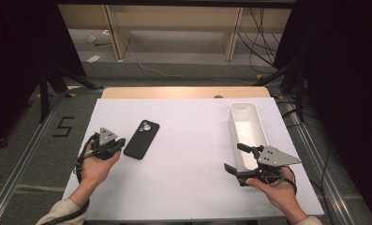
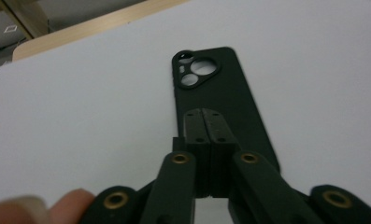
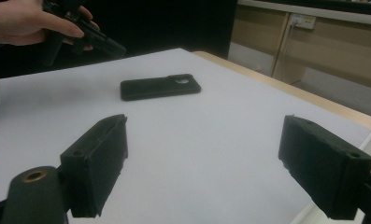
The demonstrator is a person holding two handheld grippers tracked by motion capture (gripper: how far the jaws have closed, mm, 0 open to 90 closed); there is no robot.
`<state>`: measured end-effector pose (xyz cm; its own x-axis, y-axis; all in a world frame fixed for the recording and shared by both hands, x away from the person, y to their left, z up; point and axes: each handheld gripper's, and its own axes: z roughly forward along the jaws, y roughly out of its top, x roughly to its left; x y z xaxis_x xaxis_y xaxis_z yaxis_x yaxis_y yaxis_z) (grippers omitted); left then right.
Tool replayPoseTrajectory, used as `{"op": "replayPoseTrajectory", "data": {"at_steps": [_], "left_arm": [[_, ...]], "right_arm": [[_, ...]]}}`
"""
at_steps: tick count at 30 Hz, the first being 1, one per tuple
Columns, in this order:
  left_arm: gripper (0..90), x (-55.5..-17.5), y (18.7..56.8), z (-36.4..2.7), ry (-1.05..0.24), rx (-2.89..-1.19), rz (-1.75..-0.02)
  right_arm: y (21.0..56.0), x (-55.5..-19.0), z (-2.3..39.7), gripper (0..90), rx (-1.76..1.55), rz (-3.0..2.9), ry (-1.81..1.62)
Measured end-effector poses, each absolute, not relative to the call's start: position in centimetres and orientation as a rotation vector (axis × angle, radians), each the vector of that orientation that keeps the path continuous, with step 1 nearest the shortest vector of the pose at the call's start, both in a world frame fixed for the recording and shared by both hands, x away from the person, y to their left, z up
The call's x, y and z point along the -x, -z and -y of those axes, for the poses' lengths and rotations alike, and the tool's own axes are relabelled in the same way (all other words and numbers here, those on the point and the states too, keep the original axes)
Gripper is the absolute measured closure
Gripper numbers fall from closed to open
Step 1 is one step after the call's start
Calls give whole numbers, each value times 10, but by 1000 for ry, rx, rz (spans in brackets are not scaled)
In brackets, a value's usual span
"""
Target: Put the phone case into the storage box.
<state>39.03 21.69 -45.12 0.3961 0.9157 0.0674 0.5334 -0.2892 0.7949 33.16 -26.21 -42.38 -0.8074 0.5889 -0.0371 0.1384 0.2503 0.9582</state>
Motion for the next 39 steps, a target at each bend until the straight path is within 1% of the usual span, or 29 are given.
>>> {"op": "replayPoseTrajectory", "data": {"at_steps": [6,13,16,21,39], "left_arm": [[898,-410,464,-219,-710,-2004,-1285],[899,-425,482,-227,-666,-2045,-1359],[898,-426,487,-228,-628,-2048,-1372],[898,-427,491,-226,-608,-2071,-1373],[898,-422,489,-213,-528,-2110,-1318]], "right_arm": [[425,-332,262,168,-666,-2137,-1578],[424,-332,263,169,-667,-2138,-1575],[424,-332,262,169,-664,-2138,-1576],[424,-332,263,169,-672,-2140,-1574],[424,-332,263,170,-672,-2139,-1568]]}}
